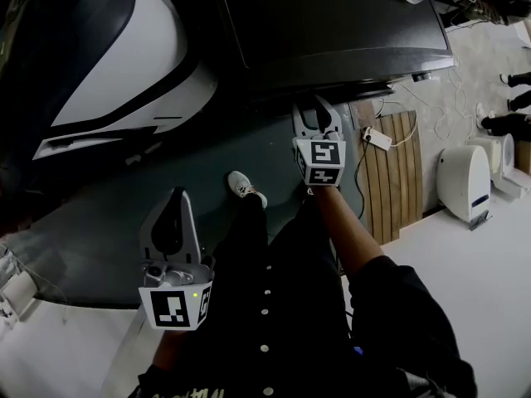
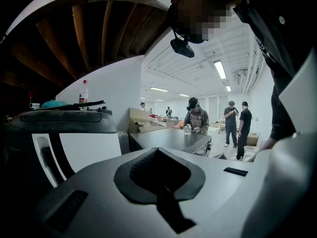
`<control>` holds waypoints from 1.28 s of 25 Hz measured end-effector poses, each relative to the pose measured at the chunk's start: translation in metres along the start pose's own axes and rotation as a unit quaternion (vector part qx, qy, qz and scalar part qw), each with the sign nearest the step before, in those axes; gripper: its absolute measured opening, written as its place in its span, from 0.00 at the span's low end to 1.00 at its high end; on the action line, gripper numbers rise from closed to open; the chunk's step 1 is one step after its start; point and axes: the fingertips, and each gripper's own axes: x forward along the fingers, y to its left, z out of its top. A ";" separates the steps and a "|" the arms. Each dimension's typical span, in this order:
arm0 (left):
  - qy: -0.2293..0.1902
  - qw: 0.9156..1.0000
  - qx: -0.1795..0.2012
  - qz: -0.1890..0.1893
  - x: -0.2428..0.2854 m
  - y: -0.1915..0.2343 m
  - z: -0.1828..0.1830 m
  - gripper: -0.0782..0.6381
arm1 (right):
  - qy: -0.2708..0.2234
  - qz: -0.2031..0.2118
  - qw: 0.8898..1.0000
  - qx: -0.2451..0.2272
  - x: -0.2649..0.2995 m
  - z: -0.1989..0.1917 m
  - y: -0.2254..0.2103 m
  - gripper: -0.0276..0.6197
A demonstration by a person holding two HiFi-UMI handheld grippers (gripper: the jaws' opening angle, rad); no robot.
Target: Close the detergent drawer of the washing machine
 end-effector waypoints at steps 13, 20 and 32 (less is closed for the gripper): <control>0.006 1.000 -0.002 -0.009 0.005 -0.005 -0.005 0.13 | -0.001 -0.016 1.000 0.013 0.003 0.004 -0.002 0.26; 0.009 1.000 -0.001 -0.010 0.005 -0.004 -0.007 0.13 | 0.001 -0.024 1.000 0.011 0.008 0.004 -0.003 0.28; -0.001 1.000 0.000 0.000 -0.003 0.000 0.000 0.13 | -0.005 -0.014 1.000 -0.005 0.007 0.003 -0.002 0.31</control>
